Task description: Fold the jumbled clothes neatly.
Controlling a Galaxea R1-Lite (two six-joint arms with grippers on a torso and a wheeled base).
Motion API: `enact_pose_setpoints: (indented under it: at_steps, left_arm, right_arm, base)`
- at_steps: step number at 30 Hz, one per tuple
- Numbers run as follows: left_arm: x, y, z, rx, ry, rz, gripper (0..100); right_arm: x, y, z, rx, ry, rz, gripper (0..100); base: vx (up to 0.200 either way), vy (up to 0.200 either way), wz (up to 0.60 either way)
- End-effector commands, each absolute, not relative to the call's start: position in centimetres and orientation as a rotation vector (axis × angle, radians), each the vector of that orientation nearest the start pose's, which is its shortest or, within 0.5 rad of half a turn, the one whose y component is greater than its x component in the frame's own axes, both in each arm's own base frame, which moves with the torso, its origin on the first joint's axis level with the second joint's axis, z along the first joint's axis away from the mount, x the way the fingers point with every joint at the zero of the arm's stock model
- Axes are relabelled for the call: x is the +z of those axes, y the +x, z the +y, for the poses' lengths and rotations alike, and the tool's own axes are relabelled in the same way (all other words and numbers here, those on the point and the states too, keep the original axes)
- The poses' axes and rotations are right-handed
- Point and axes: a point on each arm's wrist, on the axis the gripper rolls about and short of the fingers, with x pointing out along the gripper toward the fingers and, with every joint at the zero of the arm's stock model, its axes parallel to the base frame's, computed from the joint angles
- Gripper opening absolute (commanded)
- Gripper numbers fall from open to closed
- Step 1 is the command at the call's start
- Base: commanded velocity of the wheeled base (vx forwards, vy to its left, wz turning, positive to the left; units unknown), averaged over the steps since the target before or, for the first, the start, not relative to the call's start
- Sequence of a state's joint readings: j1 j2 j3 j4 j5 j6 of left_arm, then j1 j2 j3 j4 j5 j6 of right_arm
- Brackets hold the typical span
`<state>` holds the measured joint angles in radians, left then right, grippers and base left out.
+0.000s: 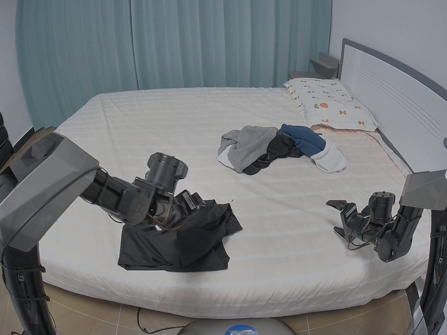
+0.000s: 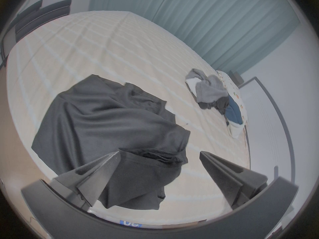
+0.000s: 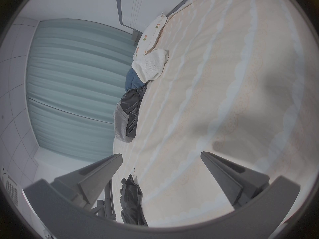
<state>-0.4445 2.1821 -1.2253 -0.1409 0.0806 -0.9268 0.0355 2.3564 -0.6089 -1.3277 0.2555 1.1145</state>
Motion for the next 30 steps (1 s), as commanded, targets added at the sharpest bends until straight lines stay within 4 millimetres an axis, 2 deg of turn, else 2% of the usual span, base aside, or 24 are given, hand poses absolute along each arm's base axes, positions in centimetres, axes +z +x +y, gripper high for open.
enact_pose_setpoints:
  at_steps: [1,5,7,8,12,17,18,23,24,28,30]
  left_arm:
    - [8.8,36.5,-12.9,0.106,-0.780,0.844,100]
    - [9.1,36.2,-9.3,0.103,-0.920,0.880,100]
    - [9.1,36.2,-9.3,0.103,-0.920,0.880,100]
    - [8.5,36.2,-7.4,0.102,-0.970,0.894,100]
    - [6.6,36.3,-5.7,0.098,-1.046,0.906,100]
    - [3.8,36.8,-5.2,0.083,-1.055,0.922,100]
    - [3.2,36.9,-5.2,0.091,-1.049,0.921,100]
    - [3.0,36.6,-5.1,0.091,-1.051,0.931,100]
    - [3.0,36.5,-5.2,0.089,-1.049,0.934,100]
    - [2.8,36.5,-5.2,0.083,-1.048,0.923,100]
    - [2.8,36.5,-5.2,0.079,-1.048,0.914,100]
  right_arm:
    - [-1.9,34.8,2.0,0.024,1.117,0.548,100]
    - [-1.9,34.8,2.0,0.027,1.106,0.546,100]
    - [-1.9,34.8,2.0,0.027,1.106,0.546,100]
    - [-1.9,34.9,2.1,0.029,1.104,0.547,100]
    - [-1.5,34.9,2.3,0.038,1.092,0.543,100]
    - [0.1,34.4,4.5,0.063,1.034,0.510,100]
    - [0.5,34.0,5.6,0.066,0.992,0.498,100]
    - [1.1,32.8,7.7,0.088,0.852,0.488,100]
    - [1.1,32.5,8.6,0.097,0.817,0.486,100]
    - [1.0,32.7,10.3,0.115,0.722,0.475,100]
    - [1.1,33.6,11.2,0.124,0.646,0.492,100]
  base:
    - [0.000,0.200,0.00]
    - [0.000,0.200,0.00]
    - [0.000,0.200,0.00]
    - [0.000,0.200,0.00]
    - [0.000,0.200,0.00]
    - [0.000,0.200,0.00]
    - [0.000,0.200,0.00]
    - [0.000,0.200,0.00]
    - [0.000,0.200,0.00]
    - [0.000,0.200,0.00]
    - [0.000,0.200,0.00]
